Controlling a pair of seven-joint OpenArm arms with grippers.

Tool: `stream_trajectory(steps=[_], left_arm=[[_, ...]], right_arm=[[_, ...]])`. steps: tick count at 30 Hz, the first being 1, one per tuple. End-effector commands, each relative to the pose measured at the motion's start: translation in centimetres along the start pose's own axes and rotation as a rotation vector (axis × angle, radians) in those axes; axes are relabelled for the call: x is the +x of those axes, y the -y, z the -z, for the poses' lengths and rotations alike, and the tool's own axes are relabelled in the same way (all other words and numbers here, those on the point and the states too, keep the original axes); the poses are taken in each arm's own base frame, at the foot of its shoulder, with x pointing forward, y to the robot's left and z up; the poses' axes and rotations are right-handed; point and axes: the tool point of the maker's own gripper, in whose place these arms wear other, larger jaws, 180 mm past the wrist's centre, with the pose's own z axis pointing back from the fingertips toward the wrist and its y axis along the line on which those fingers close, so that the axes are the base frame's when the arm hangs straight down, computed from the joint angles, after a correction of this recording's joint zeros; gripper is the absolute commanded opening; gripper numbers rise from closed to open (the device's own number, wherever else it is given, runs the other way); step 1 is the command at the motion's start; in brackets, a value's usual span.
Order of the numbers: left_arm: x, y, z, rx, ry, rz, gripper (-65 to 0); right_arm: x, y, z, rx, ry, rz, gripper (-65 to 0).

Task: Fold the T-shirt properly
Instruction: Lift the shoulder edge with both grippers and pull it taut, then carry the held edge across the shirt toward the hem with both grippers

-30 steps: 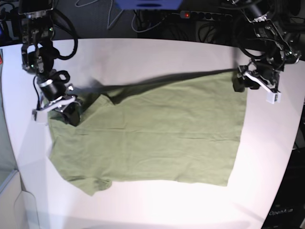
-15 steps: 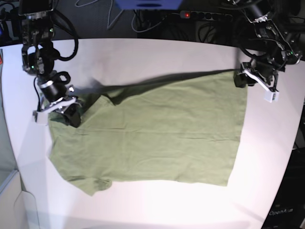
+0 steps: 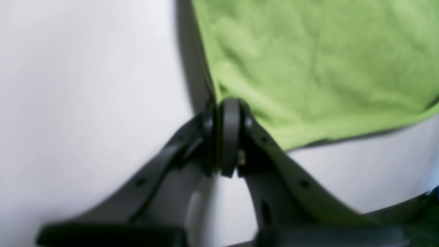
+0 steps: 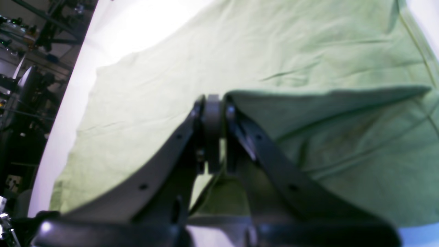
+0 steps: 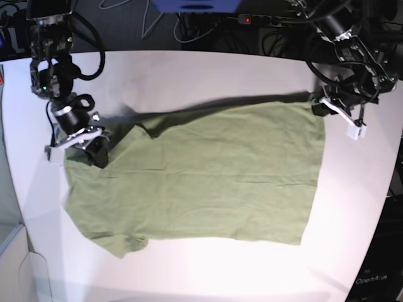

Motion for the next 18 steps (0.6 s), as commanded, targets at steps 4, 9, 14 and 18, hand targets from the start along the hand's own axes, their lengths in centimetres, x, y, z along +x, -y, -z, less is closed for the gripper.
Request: stream_trajectory(steps=[4, 9, 14, 18], left_arm=[[0.1, -0.8, -0.4, 0.039, -0.063, -0.043, -61.0], [2.7, 0.1, -0.2, 0.018, 0.002, -0.056, -61.0], [4.5, 1.0, 0.1, -0.006, 0.040, -0.059, -61.1], [5.5, 2.4, 0.8, -0.042, 0.055, -0.063, -61.1]], right_arm=[[2.1, -0.7, 0.3, 0.024, 0.056, -0.015, -64.3], [2.8, -1.0, 0.7, 0.032, 0.062, -0.021, -64.3], [2.9, -1.2, 0.9, 0.036, 0.054, -0.026, -64.3], [3.5, -1.4, 1.1, 0.044, 0.065, -0.030, -64.3]])
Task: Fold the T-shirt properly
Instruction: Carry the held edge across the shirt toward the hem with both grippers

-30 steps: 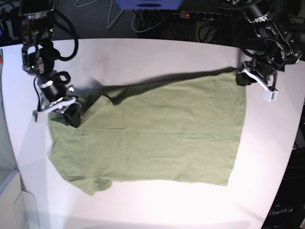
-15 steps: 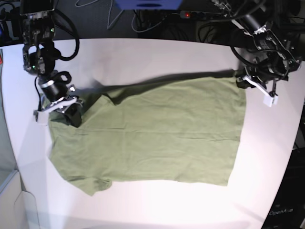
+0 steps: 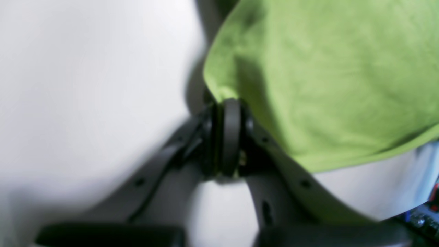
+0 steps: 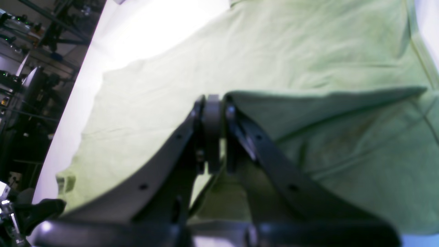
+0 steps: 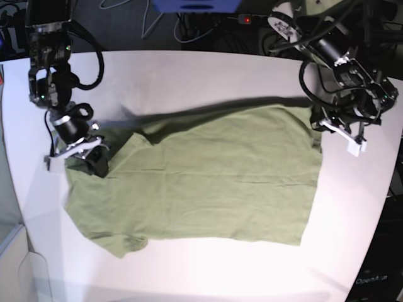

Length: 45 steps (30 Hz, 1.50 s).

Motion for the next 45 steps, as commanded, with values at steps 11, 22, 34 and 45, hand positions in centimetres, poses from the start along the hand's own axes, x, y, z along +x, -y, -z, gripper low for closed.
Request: stream_trajectory(steps=[11, 22, 34, 45], left_arm=[[6.1, 3.4, 0.2, -0.090, 0.117, 0.029, -61.1], [8.5, 4.2, -0.4, -0.096, 0.163, 0.035, -61.1], [-2.2, -6.3, -4.2, 0.104, -0.145, 0.198, -53.7], [-5.7, -5.1, -3.8, -0.005, -0.161, 0.134, -26.5]], right_arm=[[2.1, -0.6, 0.2, 0.020, 0.058, -0.015, -64.3], [2.1, -0.6, 0.2, 0.019, 0.058, -0.016, -64.3], [2.0, -0.4, 0.2, 0.016, 0.055, -0.014, -64.3], [1.4, -0.8, 0.3, 0.025, 0.039, -0.016, -64.3]])
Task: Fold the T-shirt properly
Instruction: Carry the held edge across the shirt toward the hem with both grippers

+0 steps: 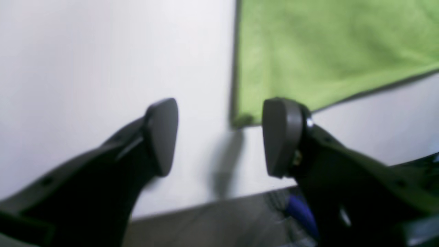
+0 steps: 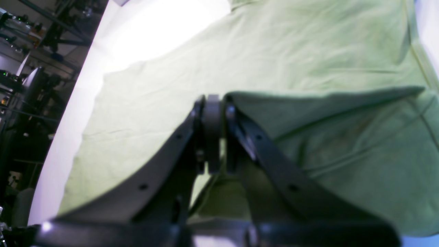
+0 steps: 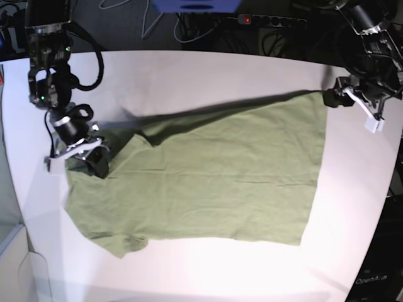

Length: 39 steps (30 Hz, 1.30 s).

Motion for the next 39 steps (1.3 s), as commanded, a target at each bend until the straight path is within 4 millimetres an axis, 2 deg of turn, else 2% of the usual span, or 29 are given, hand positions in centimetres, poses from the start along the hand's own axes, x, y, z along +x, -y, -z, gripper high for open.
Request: stream_trajectory(steps=[1, 6, 15, 17, 18, 19, 22, 23, 25, 28, 30, 34, 39], left_arm=[[-1.6, 0.4, 0.6, -0.002, -0.070, -0.005, -26.5], [-1.1, 3.5, 1.6, -0.117, -0.041, 0.014, -26.5], [-1.2, 3.5, 1.8, -0.123, -0.045, 0.004, -26.7], [-1.4, 3.5, 2.0, -0.116, -0.055, 0.005, -28.6], [-1.5, 3.8, 2.3, -0.119, -0.056, 0.001, -32.3], [-1.7, 3.9, 2.4, -0.120, -0.059, -0.001, -38.8], [-1.2, 4.3, 2.7, -0.129, -0.050, 0.002, -61.7], [-1.2, 4.3, 2.7, -0.128, -0.050, 0.003, -64.5], [-1.1, 4.3, 2.6, -0.127, -0.046, 0.001, -60.6], [-0.7, 4.3, 2.4, -0.129, -0.031, 0.002, -61.0], [-0.3, 3.6, 1.8, -0.115, 0.002, -0.024, -61.0], [2.1, 3.1, 0.8, -0.126, 0.116, -0.082, -61.0], [5.7, 4.1, 0.8, -0.156, 0.193, -0.068, -61.0]], right_arm=[[1.4, -0.8, 0.3, 0.024, 0.039, -0.013, -64.3], [0.6, -1.4, 0.5, 0.040, 0.019, -0.014, -64.3], [0.4, -1.6, 0.5, 0.046, 0.012, -0.015, -64.3], [0.2, -1.6, 0.5, 0.045, 0.010, -0.014, -64.3], [0.2, -1.6, 0.5, 0.045, 0.010, -0.014, -64.3], [0.2, -1.6, 0.5, 0.045, 0.010, -0.014, -64.3], [0.2, -1.6, 0.5, 0.045, 0.010, -0.014, -64.3], [0.2, -1.6, 0.5, 0.045, 0.010, -0.014, -64.3], [0.2, -1.6, 0.5, 0.045, 0.010, -0.014, -64.3], [0.2, -1.6, 0.5, 0.045, 0.010, -0.014, -64.3], [0.2, -1.6, 0.5, 0.045, 0.010, -0.014, -64.3], [0.3, -1.6, 0.5, 0.046, 0.011, -0.014, -64.3], [0.3, -1.7, 0.5, 0.047, 0.011, -0.015, -64.3]])
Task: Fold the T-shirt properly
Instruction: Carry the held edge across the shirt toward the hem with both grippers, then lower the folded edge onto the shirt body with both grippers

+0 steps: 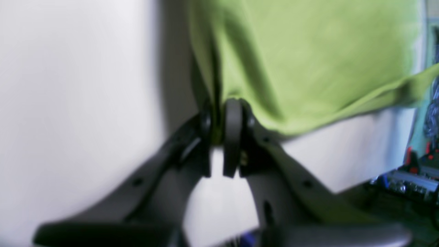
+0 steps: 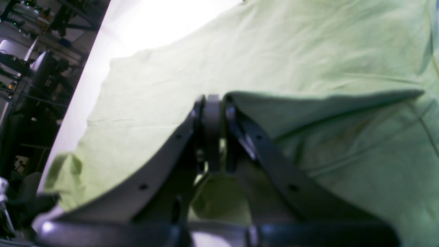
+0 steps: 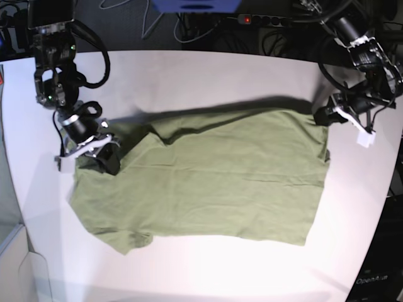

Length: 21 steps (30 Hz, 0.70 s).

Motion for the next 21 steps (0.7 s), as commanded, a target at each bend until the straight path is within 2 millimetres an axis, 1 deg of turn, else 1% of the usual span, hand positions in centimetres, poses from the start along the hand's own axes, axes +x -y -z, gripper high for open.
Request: stream_trajectory(steps=[1, 4, 6, 8, 10, 14, 16, 18, 21], left_arm=[[1.6, 0.7, 0.1, -0.021, 0.041, 0.011, -61.0], [2.5, 2.3, 1.1, -0.069, 0.072, 0.006, -61.0], [3.3, 3.9, 2.0, -0.108, 0.095, 0.004, -61.0], [3.9, 4.9, 2.6, -0.134, 0.110, 0.002, -61.0], [4.9, 6.0, 3.1, -0.159, 0.131, -0.003, -61.1], [7.0, 7.2, 3.4, -0.185, 0.164, -0.099, -61.1], [8.3, 7.9, 3.5, -0.202, 0.183, -0.127, -61.1], [9.2, 8.5, 3.6, -0.215, 0.196, -0.156, -61.1], [9.8, 8.4, 3.3, -0.227, 0.212, -0.245, -61.1]], right_arm=[[1.8, -0.4, 0.1, 0.013, 0.052, -0.012, -64.3], [1.8, -0.4, 0.1, 0.014, 0.053, -0.012, -64.3], [1.8, -0.4, 0.1, 0.014, 0.053, -0.012, -64.3], [2.0, -0.4, 0.2, 0.015, 0.057, -0.015, -64.3], [2.4, -0.5, 0.3, 0.018, 0.062, -0.020, -64.3], [2.8, -0.1, 0.1, 0.012, 0.063, -0.038, -64.3], [3.0, -0.1, 0.1, 0.011, 0.065, -0.040, -64.3], [3.8, -0.1, 0.3, 0.014, 0.075, -0.061, -64.3], [4.1, -0.1, 0.5, 0.006, 0.080, -0.092, -64.3]])
